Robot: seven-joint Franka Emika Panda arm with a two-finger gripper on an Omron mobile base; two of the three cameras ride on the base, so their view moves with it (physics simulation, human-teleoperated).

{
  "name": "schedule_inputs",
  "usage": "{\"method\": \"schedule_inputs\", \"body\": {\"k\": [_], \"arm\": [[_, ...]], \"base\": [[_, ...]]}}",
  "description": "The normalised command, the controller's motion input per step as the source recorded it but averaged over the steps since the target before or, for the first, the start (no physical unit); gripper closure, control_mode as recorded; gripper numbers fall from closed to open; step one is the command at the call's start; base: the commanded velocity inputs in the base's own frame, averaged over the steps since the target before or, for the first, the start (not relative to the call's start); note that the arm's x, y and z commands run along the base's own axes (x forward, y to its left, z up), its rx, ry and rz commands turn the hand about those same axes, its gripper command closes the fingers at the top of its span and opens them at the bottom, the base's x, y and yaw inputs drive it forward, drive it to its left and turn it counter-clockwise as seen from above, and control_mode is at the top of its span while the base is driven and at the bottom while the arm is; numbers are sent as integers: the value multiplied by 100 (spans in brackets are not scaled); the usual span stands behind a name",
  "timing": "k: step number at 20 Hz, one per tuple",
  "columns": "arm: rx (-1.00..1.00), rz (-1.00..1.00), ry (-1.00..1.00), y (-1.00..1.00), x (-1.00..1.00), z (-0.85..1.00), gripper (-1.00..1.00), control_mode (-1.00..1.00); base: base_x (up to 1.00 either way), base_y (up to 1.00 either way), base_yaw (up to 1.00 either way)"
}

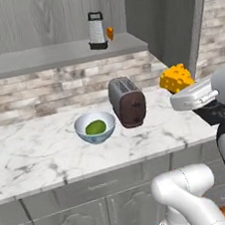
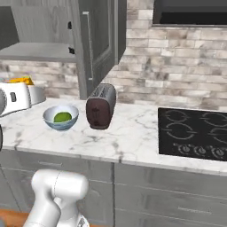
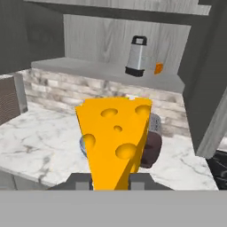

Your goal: Pick the cheese from the fridge and the cheese grater from the cabinet and place them next to the salad bowl.

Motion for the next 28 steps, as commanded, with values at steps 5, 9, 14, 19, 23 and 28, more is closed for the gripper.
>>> {"method": "schedule_inputs", "body": {"k": [5,9,14,19,23,28], "arm": [[0,0,0,0,0,0,100,100],[0,0,0,0,0,0,100,100],[0,0,0,0,0,0,100,100],[0,0,0,0,0,0,100,100],[0,0,0,0,0,0,100,100],[0,0,0,0,0,0,100,100]], "base": [[88,24,1],[25,100,1],[14,95,-1],[75,8,-14],[98,0,-3],[98,22,0]]}}
